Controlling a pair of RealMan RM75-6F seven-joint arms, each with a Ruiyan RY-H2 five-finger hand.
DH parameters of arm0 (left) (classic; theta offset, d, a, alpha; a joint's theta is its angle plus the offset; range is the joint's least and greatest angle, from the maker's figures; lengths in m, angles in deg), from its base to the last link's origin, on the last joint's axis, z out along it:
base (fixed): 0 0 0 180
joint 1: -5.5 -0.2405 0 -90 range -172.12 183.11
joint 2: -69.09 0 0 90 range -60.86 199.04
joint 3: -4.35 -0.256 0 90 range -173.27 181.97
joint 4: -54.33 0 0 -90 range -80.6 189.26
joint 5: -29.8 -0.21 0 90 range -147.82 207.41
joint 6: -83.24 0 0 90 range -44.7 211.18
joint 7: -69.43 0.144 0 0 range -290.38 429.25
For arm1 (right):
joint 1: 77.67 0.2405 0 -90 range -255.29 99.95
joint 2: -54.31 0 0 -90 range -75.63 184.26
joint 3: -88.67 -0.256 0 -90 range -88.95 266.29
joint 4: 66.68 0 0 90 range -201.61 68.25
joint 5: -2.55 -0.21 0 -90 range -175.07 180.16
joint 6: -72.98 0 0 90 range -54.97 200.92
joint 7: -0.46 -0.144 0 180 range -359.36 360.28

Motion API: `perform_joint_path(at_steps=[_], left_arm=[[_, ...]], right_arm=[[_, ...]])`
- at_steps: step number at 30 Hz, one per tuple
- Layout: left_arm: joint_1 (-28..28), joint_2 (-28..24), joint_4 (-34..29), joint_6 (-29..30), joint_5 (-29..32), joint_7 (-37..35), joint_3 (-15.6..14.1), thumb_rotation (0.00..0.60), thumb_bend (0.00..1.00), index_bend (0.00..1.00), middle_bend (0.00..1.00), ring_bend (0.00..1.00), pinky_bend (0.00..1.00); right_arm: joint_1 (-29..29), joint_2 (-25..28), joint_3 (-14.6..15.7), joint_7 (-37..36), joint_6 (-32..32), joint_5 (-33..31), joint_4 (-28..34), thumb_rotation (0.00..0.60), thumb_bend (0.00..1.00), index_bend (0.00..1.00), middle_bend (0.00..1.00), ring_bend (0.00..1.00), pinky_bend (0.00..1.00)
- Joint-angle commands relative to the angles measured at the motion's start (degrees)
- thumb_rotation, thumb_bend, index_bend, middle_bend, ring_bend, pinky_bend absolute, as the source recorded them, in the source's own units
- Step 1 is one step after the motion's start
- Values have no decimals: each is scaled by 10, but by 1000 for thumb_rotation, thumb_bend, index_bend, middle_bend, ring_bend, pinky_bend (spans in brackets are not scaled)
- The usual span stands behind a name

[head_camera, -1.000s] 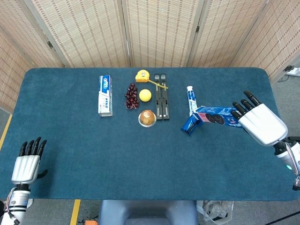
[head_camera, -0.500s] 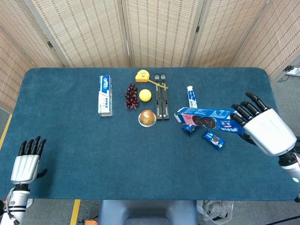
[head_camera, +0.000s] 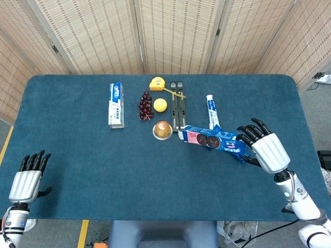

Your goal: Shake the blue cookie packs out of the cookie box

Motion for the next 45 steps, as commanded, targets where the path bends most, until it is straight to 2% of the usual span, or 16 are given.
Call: perform_joint_path(at_steps=[1, 4, 7, 9, 11, 12, 15, 18, 23, 25, 30, 34, 37, 40, 45], left_arm=[[-1, -6, -3, 1, -4, -12, -1, 600, 194, 0, 0, 0, 0], [-1, -9, -4, -1, -6, -15, -3, 600, 194, 0, 0, 0, 0], [0, -9, -5, -2, -7, -13, -5, 600, 194, 0, 0, 0, 0], [0, -9, -6, -2, -8, -14, -6, 600, 194, 0, 0, 0, 0], [0, -10, -6, -2, -8, -14, -6, 600, 194, 0, 0, 0, 0], [0, -10, -6, -2, -8, -14, -6, 600, 194, 0, 0, 0, 0], [1, -10, -6, -4, -7, -14, -6, 600, 194, 0, 0, 0, 0], [2, -12, -7, -6, -8, -15, -8, 600, 194, 0, 0, 0, 0], [0, -22, -16, -7, -10, -28, -10, 600, 194, 0, 0, 0, 0], [-2, -27, -17, -2, -11, -34, -8, 600, 194, 0, 0, 0, 0], [-5, -34, -22, 1, -6, -43, -6, 600, 194, 0, 0, 0, 0], [-10, -32, -15, 24, -42, -52, -13, 600, 194, 0, 0, 0, 0], [-13, -31, -15, 27, -44, -50, -16, 600, 194, 0, 0, 0, 0], [-16, -29, -18, 31, -38, -39, -15, 600, 194, 0, 0, 0, 0], [-24, -28, -25, 52, -72, -33, -28, 600, 194, 0, 0, 0, 0]], right_arm=[[3, -71, 12, -110, 20, -21, -87, 600, 223, 558, 312, 296, 173], [6, -86, 19, -153, 46, -32, -124, 600, 223, 482, 264, 265, 172], [12, -85, 31, -173, 89, -43, -149, 600, 223, 327, 158, 200, 161], [15, -71, 36, -165, 122, -54, -143, 600, 223, 124, 35, 106, 115], [18, -47, 39, -141, 159, -73, -119, 600, 222, 18, 0, 38, 57], [18, -35, 40, -131, 174, -83, -104, 600, 222, 0, 0, 10, 22], [15, 4, 40, -91, 204, -109, -53, 600, 223, 0, 0, 0, 0], [4, 36, 39, -34, 209, -133, -6, 600, 223, 0, 0, 0, 0], [-49, 72, 37, 60, 147, -174, 87, 600, 222, 0, 0, 0, 0], [-75, 71, 41, 71, 110, -174, 107, 600, 223, 0, 0, 0, 0], [-130, 45, 42, 94, 29, -181, 111, 600, 223, 0, 0, 0, 0], [-174, 1, 39, 89, -45, -172, 75, 600, 222, 0, 0, 0, 0], [-187, -12, 45, 66, -54, -160, 53, 600, 222, 0, 0, 0, 0], [-188, -3, 47, 46, -40, -157, 57, 600, 222, 0, 0, 0, 0], [-192, 4, 53, 35, -38, -133, 59, 600, 223, 0, 0, 0, 0]])
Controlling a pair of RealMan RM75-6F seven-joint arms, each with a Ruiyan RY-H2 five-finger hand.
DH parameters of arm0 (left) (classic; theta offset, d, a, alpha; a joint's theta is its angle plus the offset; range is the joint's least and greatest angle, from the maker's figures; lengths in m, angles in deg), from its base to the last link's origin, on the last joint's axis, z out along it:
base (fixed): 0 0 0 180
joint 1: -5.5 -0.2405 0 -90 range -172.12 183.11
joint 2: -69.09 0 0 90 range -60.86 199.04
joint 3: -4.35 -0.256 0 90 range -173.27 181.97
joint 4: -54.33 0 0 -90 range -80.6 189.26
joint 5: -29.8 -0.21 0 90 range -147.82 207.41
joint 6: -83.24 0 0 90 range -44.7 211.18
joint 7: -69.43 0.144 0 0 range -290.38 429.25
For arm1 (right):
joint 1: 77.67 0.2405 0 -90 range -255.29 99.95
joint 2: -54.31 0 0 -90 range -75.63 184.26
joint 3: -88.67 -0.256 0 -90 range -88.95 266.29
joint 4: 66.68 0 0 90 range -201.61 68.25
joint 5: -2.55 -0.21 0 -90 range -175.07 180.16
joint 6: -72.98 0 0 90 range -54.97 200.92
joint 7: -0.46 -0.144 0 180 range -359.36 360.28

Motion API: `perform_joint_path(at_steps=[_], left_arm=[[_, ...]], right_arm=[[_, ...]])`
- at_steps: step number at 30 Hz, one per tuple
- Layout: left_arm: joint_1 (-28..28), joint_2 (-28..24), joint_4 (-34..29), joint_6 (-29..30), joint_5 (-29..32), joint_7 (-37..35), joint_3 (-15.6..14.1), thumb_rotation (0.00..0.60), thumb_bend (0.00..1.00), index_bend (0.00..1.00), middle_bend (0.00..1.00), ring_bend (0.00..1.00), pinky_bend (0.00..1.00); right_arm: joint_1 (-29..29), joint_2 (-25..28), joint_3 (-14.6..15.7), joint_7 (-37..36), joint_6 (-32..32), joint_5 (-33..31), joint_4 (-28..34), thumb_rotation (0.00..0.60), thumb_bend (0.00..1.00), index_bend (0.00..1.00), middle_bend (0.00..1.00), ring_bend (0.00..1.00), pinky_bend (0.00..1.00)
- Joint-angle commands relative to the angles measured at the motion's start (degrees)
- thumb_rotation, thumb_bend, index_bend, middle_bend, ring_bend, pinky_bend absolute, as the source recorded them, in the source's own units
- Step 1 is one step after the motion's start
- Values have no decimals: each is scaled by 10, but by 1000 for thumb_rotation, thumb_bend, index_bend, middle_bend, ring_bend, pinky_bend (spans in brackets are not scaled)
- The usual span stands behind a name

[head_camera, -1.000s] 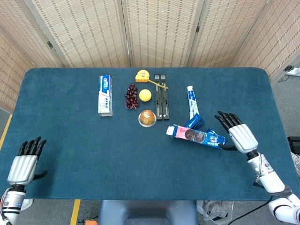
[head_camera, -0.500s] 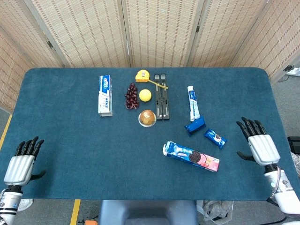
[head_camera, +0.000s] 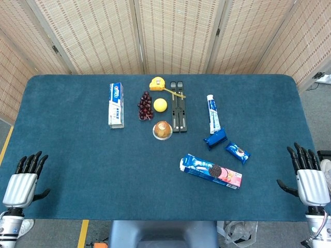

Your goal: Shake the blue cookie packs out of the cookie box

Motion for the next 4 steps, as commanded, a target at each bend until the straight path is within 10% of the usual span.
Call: perform_joint_path(at_steps=[1, 4], left_arm=[[-8, -1, -4, 14, -22, -1, -10, 600, 194, 0, 0, 0, 0], [-14, 0, -3, 23, -20, -1, -8, 600, 194, 0, 0, 0, 0]], right_arm=[[-3, 5, 7, -2, 8, 12, 2, 600, 223, 0, 0, 0, 0], [-5, 6, 5, 3, 12, 15, 9, 600, 223, 0, 0, 0, 0]])
